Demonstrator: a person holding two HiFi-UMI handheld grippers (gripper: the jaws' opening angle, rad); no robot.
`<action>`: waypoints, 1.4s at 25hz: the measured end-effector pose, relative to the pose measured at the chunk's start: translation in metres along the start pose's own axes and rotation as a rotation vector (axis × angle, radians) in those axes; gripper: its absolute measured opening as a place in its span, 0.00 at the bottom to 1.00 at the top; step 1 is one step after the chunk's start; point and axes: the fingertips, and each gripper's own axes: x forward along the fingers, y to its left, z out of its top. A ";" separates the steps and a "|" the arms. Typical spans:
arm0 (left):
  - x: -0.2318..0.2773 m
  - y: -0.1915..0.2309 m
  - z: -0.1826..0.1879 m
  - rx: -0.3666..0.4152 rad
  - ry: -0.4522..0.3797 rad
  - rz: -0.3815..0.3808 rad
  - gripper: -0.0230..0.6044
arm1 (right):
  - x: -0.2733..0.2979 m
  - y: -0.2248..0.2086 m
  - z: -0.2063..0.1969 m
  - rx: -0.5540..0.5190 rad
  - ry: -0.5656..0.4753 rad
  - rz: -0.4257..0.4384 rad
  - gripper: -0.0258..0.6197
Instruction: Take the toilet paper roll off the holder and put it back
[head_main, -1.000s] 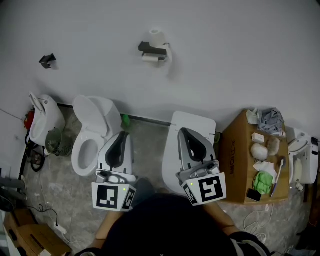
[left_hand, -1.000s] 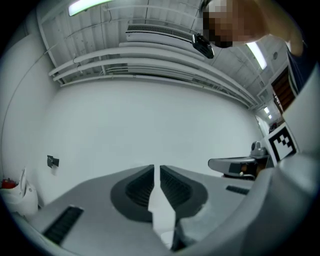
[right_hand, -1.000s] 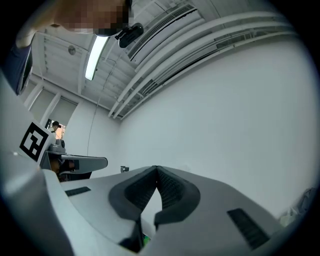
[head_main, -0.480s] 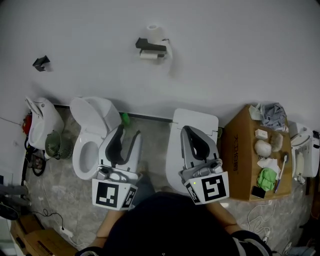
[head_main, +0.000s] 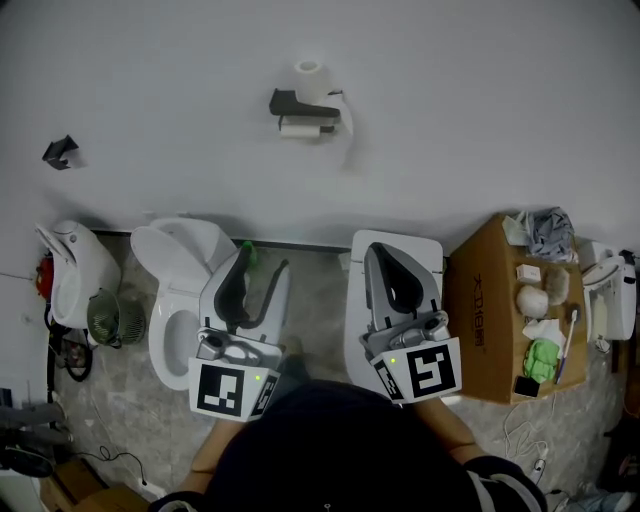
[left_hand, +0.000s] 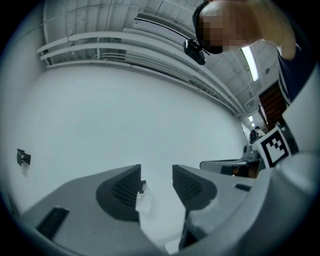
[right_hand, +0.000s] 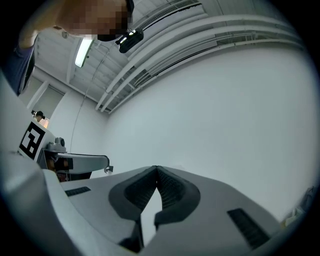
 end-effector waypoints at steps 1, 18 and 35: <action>0.006 0.008 -0.001 0.002 0.002 -0.010 0.32 | 0.010 0.000 -0.001 -0.001 -0.001 -0.010 0.06; 0.087 0.119 -0.037 -0.023 0.026 -0.177 0.33 | 0.116 0.008 -0.032 -0.030 0.013 -0.221 0.07; 0.116 0.118 -0.065 -0.075 0.061 -0.283 0.33 | 0.103 0.006 -0.040 -0.082 0.090 -0.393 0.06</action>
